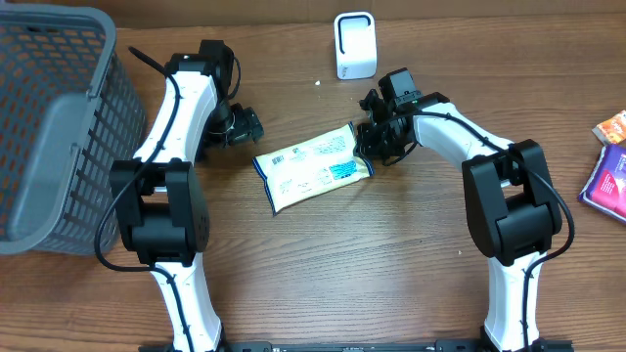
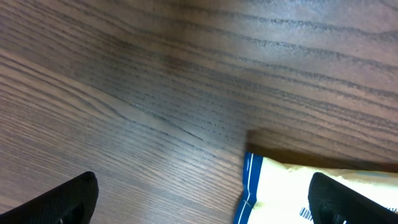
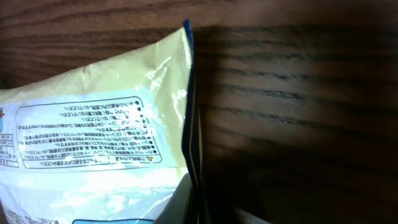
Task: Scan the item barcode
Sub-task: 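Grasp the snack packet's right end with the right gripper and lift it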
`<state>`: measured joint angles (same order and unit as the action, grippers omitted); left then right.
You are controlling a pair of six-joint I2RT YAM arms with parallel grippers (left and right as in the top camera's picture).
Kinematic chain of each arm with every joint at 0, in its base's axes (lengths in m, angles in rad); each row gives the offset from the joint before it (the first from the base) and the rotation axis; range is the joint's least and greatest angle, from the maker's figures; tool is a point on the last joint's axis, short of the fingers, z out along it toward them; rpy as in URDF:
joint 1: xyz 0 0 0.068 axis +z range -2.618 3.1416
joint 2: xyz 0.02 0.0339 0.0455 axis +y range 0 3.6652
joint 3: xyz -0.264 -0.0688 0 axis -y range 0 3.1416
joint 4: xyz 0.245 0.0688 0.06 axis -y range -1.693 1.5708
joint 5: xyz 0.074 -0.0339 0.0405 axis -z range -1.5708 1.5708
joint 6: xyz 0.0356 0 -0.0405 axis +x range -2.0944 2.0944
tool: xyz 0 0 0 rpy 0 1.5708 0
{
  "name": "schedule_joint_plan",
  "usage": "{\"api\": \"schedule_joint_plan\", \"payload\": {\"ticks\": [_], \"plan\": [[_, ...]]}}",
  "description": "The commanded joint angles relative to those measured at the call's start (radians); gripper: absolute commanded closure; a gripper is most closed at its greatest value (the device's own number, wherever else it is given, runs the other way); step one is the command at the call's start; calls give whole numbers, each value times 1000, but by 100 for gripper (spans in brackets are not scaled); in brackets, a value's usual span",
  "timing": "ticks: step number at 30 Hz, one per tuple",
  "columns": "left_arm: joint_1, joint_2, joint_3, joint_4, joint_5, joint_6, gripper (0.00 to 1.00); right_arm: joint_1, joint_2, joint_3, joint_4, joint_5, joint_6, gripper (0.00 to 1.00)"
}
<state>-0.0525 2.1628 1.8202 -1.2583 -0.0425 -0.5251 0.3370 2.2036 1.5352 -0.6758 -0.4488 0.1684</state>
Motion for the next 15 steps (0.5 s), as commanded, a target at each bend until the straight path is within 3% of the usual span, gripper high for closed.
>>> {"api": "schedule_joint_plan", "payload": {"ticks": [1, 9, 15], "plan": [[2, 8, -1, -6, -17, -5, 0, -18, 10, -2, -10, 10, 18, 96], [2, 8, -1, -14, -17, -2, 0, -140, -170, -2, -73, 24, 71, 96], [1, 8, -1, -16, -16, -2, 0, -193, -373, -2, -158, 168, 53, 96]]}}
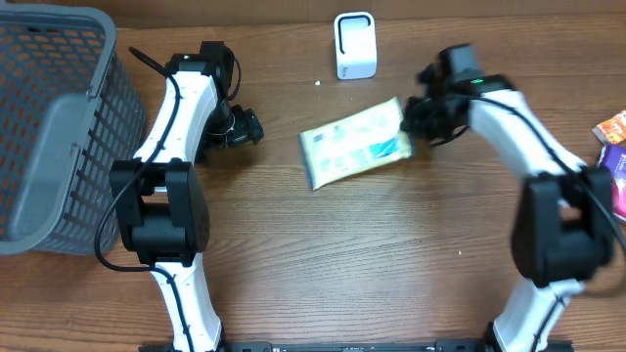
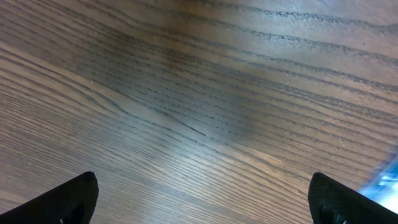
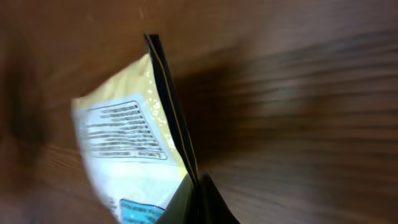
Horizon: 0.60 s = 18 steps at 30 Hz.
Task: Scan the item barcode
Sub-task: 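Grasp the snack packet's right end with the right gripper and lift it, then hold the snack packet up in front of the scanner window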
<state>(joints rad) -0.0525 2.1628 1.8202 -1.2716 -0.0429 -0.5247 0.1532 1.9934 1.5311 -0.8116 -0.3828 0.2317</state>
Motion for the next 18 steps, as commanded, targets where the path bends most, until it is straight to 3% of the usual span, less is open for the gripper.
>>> {"api": "schedule_joint_plan", "payload": {"ticks": [1, 9, 18], "plan": [[1, 8, -1, -2, -16, -3, 0, -10, -192, 3, -31, 117, -24, 96], [-2, 8, -1, 20, -1, -3, 0, 3, -373, 3, -85, 185, -31, 96], [-2, 8, -1, 20, 0, -3, 0, 86, -391, 4, -139, 332, -30, 96]]}}
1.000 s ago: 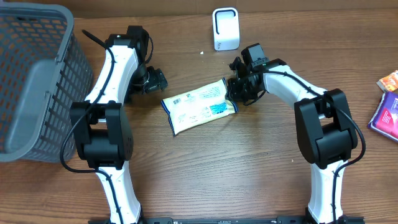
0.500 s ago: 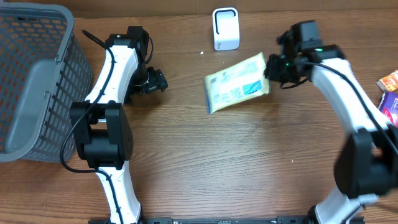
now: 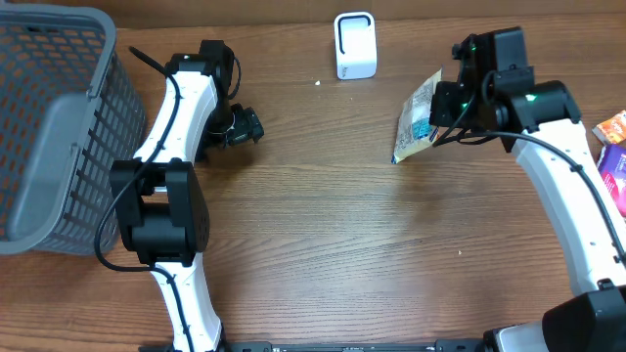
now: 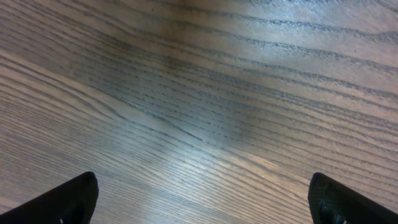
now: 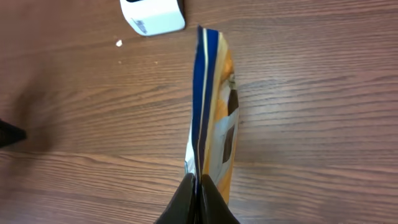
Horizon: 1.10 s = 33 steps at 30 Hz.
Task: Scan the item barcode
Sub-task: 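Hold the snack packet up in front of the scanner window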
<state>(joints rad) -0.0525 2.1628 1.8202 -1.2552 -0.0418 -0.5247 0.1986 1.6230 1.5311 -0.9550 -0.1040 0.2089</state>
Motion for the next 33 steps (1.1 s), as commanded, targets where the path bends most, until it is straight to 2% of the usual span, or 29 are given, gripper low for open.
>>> {"api": "schedule_joint_plan", "payload": {"ticks": [1, 5, 11, 15, 16, 18, 20, 23, 26, 28, 29, 32, 33], "plan": [[-2, 8, -1, 3, -1, -3, 0, 54, -20, 4, 13, 50, -7, 96], [-2, 8, -1, 4, 14, -3, 0, 134, -7, 3, 81, 8, 5, 96], [-2, 8, -1, 2, 17, 2, 0, 227, 106, 0, 172, -29, 122, 96], [-2, 8, -1, -1, 16, 24, 0, 244, 206, 0, 227, -211, 140, 96], [-2, 8, -1, -1, 16, 24, 0, 245, 225, 0, 238, -261, 140, 94], [-2, 8, -1, -1, 16, 24, 0, 245, 243, 0, 249, -332, 140, 82], [-2, 8, -1, -2, 16, 24, 0, 245, 238, 6, 243, -347, 140, 62], [-2, 8, -1, -2, 16, 24, 0, 240, 221, 35, 209, -354, 140, 50], [-2, 8, -1, -2, 16, 24, 0, 223, 209, 79, 166, -348, 141, 45], [-2, 8, -1, -1, 16, 24, 0, 208, 208, 99, 152, -300, 173, 37], [-2, 8, -1, 0, 16, 24, 0, 201, 208, 99, 154, -245, 218, 33], [-2, 8, -1, -1, 16, 23, 0, 194, 219, 97, 150, -4, 402, 32], [-2, 8, -1, 0, 16, 24, 0, 194, 225, 94, 150, 79, 472, 29]]}}
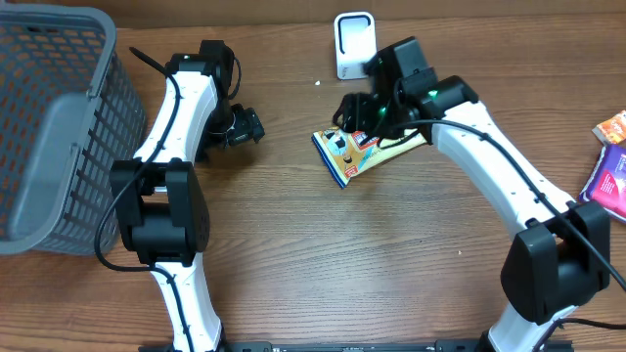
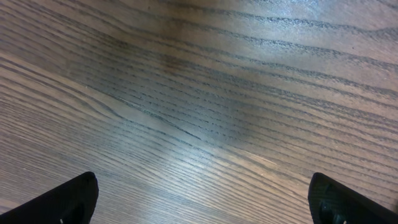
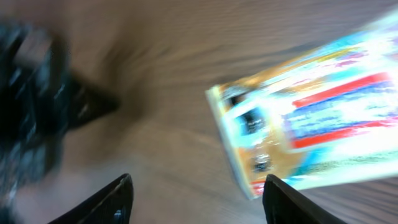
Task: Scan the item barcode
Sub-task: 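Hold the snack packet up in front of the scanner window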
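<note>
The item, a snack packet (image 1: 364, 152), lies on the table with its orange, blue and red printed face up, just below the white scanner (image 1: 354, 44). My right gripper (image 1: 354, 115) hovers over the packet's far-left end and is open. In the blurred right wrist view the packet (image 3: 311, 124) lies beyond the spread fingertips (image 3: 118, 199), with nothing between them. My left gripper (image 1: 245, 125) rests left of the packet, open over bare wood (image 2: 202, 202). No barcode shows on the upturned face.
A grey mesh basket (image 1: 49, 127) stands at the left edge. Two colourful packets (image 1: 608, 176) lie at the far right edge. The left gripper shows as a dark blur (image 3: 31, 112) in the right wrist view.
My right gripper held the packet on edge, raised to the right of the scanner. Now it is open further left, and the packet lies printed face up below the scanner. The left arm has not moved.
The packet lay white back up at the table's middle, my right gripper at its right end. Then the gripper was shut on its edge, carrying it right. Then it hung on edge beside the scanner. Now it lies released, printed face up.
</note>
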`<state>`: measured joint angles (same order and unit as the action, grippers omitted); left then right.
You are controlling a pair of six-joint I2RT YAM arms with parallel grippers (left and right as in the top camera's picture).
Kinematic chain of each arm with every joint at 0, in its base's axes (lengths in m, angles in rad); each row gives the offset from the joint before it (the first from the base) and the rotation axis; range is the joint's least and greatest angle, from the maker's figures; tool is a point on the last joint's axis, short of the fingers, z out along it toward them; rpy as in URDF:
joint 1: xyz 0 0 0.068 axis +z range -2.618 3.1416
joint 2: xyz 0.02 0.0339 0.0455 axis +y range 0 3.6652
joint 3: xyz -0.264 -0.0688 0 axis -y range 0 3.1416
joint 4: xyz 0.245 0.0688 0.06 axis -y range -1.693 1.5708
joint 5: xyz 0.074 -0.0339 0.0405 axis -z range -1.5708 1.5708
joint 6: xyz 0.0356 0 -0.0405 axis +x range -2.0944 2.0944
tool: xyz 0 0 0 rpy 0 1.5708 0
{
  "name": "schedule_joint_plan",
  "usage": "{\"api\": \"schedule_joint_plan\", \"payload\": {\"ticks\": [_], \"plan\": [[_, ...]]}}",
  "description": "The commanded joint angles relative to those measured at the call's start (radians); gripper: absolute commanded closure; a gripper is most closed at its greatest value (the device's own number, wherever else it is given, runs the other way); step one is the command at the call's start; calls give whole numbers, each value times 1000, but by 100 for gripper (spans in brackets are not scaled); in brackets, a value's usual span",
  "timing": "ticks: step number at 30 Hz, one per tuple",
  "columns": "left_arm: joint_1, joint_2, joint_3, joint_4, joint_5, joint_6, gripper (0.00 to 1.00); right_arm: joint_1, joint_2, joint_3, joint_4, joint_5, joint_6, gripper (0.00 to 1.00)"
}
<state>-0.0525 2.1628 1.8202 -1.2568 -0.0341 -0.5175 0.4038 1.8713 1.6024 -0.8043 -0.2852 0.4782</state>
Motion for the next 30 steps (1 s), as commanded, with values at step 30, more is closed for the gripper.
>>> {"api": "schedule_joint_plan", "payload": {"ticks": [30], "plan": [[-2, 8, -1, -3, 8, 16, 0, -4, 344, 14, 32, 257, 832, 15]]}}
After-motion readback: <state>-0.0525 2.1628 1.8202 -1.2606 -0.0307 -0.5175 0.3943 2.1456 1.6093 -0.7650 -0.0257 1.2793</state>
